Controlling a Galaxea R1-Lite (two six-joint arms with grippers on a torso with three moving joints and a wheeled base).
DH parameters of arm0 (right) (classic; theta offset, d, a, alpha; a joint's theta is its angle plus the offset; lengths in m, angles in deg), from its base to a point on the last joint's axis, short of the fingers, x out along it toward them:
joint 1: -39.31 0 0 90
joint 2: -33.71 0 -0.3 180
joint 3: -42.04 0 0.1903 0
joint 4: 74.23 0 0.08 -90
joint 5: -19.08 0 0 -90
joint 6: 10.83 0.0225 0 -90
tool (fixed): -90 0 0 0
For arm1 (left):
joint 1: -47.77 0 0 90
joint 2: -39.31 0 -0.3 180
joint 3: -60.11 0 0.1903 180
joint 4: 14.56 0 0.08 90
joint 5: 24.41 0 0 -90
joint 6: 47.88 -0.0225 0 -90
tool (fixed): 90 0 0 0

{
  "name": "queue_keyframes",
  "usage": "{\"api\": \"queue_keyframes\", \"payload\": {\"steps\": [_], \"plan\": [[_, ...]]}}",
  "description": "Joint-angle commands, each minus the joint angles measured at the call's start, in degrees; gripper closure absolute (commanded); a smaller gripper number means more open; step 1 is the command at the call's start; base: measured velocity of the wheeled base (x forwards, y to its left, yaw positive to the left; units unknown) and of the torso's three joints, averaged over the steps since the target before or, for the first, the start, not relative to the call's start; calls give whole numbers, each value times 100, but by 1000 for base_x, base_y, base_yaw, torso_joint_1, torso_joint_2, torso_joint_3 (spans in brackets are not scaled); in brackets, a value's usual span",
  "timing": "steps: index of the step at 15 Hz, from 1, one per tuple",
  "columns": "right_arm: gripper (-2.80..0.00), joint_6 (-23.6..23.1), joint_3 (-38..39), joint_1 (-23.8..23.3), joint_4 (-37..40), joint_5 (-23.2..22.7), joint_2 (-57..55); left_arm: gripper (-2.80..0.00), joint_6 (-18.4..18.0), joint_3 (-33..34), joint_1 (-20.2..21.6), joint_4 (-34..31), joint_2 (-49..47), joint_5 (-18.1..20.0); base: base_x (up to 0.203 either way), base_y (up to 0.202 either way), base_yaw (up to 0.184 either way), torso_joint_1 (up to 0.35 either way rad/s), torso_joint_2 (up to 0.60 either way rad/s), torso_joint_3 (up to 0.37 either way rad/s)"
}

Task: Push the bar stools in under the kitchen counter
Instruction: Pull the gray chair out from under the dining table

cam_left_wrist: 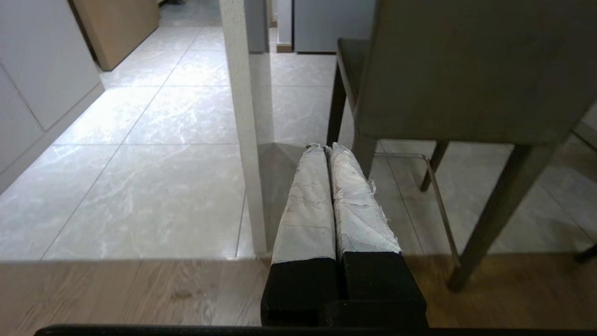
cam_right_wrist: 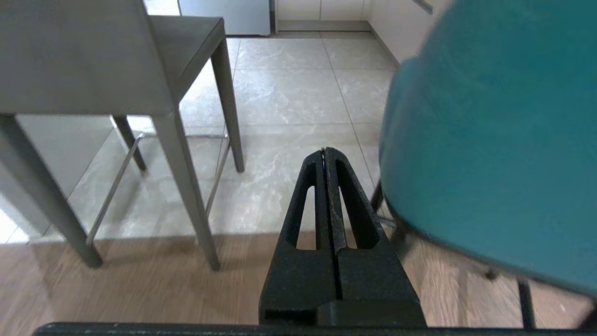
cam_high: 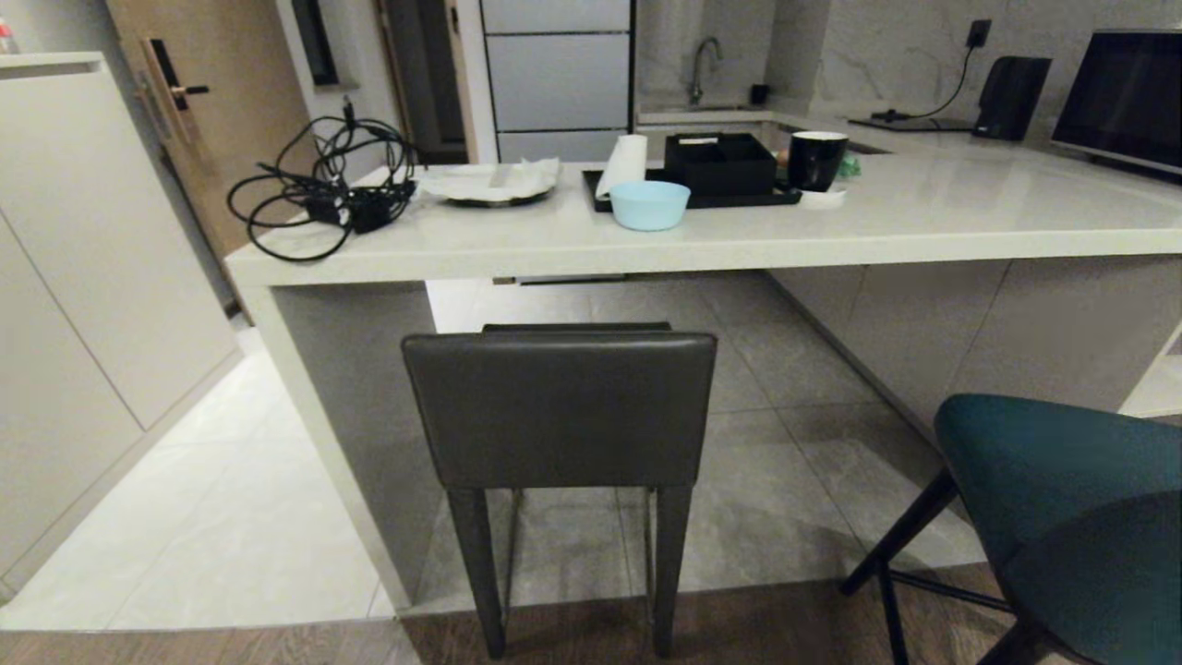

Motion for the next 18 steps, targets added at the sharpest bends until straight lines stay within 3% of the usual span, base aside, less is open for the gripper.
{"api": "queue_keyframes", "payload": {"steps": [1,9,18], "plan": [[0,-5,9,0,5,-3,-7,0,2,97,1,4,-7,-2,194,0,0,2,2,-2],[0,4,9,0,-4,6,-7,0,2,97,1,4,-7,-2,176,0,1,5,2,1],[0,9,9,0,0,6,-7,0,2,97,1,4,-7,-2,0,0,0,0,0,0]]}}
